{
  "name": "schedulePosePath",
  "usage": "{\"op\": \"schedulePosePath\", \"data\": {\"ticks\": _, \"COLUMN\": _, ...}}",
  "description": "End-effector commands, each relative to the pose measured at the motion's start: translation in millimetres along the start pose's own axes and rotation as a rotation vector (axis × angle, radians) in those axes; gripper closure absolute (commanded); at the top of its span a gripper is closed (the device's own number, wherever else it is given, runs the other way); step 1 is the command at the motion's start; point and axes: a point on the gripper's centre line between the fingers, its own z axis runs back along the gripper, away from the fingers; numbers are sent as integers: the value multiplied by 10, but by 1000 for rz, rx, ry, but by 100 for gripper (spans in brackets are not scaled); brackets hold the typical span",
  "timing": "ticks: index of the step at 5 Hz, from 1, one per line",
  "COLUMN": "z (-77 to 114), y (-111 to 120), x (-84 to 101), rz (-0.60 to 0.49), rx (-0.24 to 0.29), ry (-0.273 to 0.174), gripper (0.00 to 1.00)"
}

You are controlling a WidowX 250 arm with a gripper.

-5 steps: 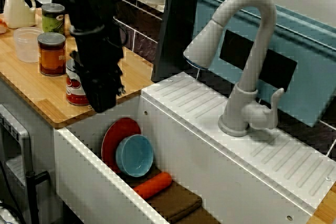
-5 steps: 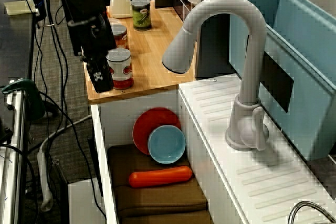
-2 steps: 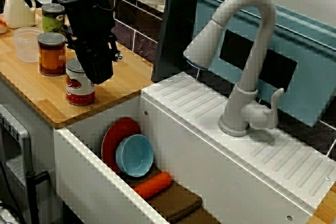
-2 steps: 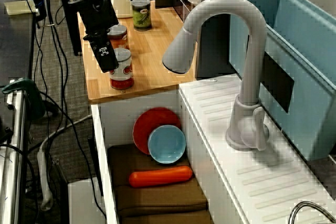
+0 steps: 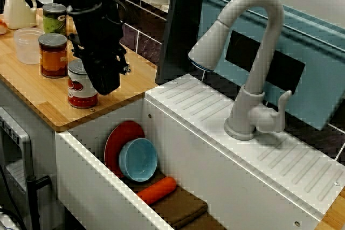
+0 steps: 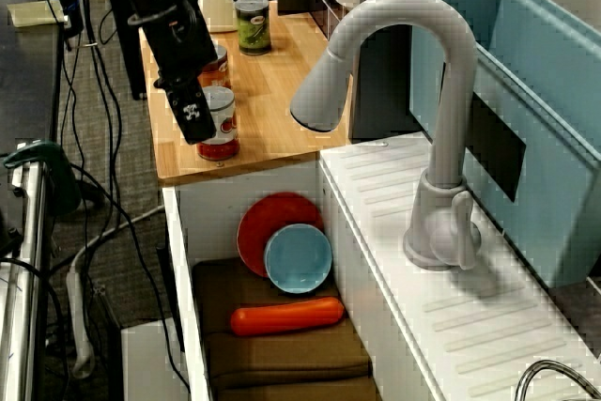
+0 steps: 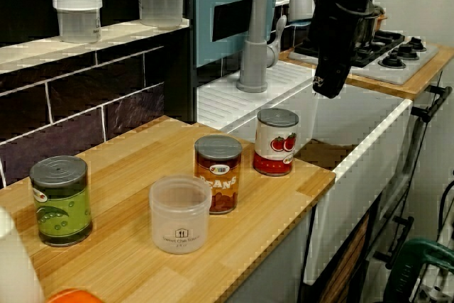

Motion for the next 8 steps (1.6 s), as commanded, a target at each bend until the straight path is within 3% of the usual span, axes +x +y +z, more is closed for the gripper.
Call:
{"op": "schedulePosePath", "data": {"ticks": 1, "z": 60, "y": 45, "x": 75, "rz": 52, "rx": 8, "ry": -73, "gripper": 100}}
{"op": "schedulePosePath", "data": {"ticks": 2, "z": 75, "y": 96, "x": 126, "rz": 93, "rx": 4, "ry": -85, "gripper": 100}}
{"op": "schedulePosePath", "data": {"ticks": 3, "z": 33, "y": 99, "x": 129, "rz": 89, "rx": 75, "ry": -141, "gripper": 100}}
{"op": "schedulePosePath", "data": {"ticks": 5, "z": -75, "y": 128, "x": 146, "rz": 95, "rx": 179, "ry": -208, "gripper": 100}}
{"op": "schedulePosePath", "data": {"ticks": 7, "z": 120, "y": 179, "x": 183, "rz": 76, "rx": 205, "ry": -269, "gripper": 100}}
{"op": "schedulePosePath", "data": {"ticks": 8, "z": 143, "y": 239, "x": 233, "rz": 72, "rx": 224, "ry": -273, "gripper": 100}}
